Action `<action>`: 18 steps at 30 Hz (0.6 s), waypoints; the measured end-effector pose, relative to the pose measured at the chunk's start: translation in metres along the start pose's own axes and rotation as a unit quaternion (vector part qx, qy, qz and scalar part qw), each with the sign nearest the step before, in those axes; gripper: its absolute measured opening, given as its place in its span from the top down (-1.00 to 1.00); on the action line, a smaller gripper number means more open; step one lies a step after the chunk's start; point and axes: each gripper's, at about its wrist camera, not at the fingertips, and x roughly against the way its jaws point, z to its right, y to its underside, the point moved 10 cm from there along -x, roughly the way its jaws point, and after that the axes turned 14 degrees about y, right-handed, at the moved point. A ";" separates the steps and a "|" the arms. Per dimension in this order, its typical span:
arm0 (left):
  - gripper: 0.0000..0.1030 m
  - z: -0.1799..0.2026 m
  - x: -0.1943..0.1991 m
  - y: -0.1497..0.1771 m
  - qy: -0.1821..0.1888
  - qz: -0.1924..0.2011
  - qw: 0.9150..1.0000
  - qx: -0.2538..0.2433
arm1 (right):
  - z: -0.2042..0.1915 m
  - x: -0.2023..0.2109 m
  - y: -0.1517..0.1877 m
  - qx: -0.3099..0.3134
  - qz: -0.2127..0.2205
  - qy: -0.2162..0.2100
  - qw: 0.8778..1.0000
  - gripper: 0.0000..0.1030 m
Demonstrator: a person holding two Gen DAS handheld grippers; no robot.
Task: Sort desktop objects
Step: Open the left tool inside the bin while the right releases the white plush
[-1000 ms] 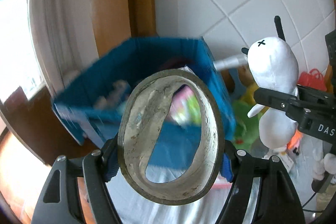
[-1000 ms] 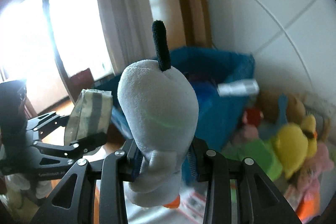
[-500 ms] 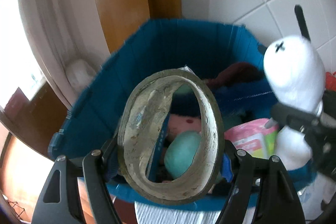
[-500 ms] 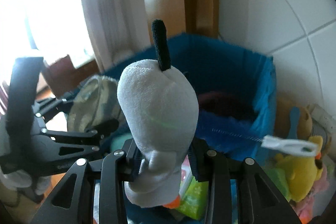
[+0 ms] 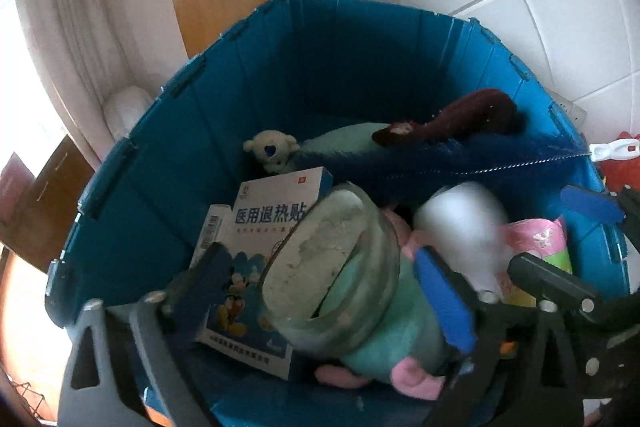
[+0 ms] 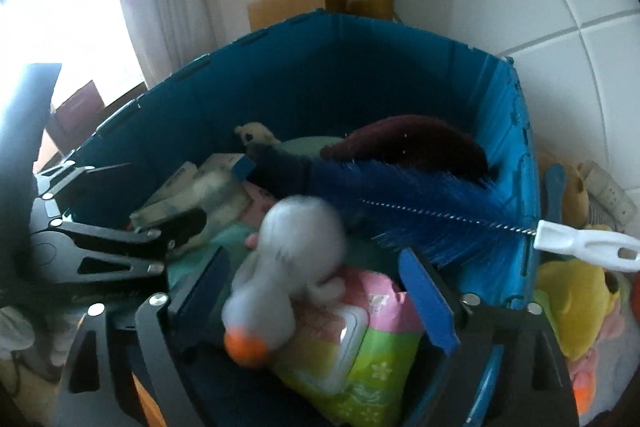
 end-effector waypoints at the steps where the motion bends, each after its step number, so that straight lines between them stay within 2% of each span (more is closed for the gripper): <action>1: -1.00 0.002 0.002 0.001 0.000 0.002 1.000 -0.001 | 0.001 0.001 0.000 -0.002 0.001 0.002 1.000 -0.74; 6: -1.00 0.009 0.016 0.005 -0.002 0.015 1.000 -0.004 | 0.002 0.015 0.007 -0.014 0.008 -0.002 1.000 -0.86; 8: -1.00 0.013 0.021 0.008 -0.003 0.019 1.000 -0.005 | 0.006 0.019 0.008 -0.020 0.012 -0.006 1.000 -0.99; 18: -1.00 0.045 0.050 0.025 0.001 0.053 0.999 -0.011 | 0.036 0.063 0.025 -0.040 0.058 0.011 0.997 -0.99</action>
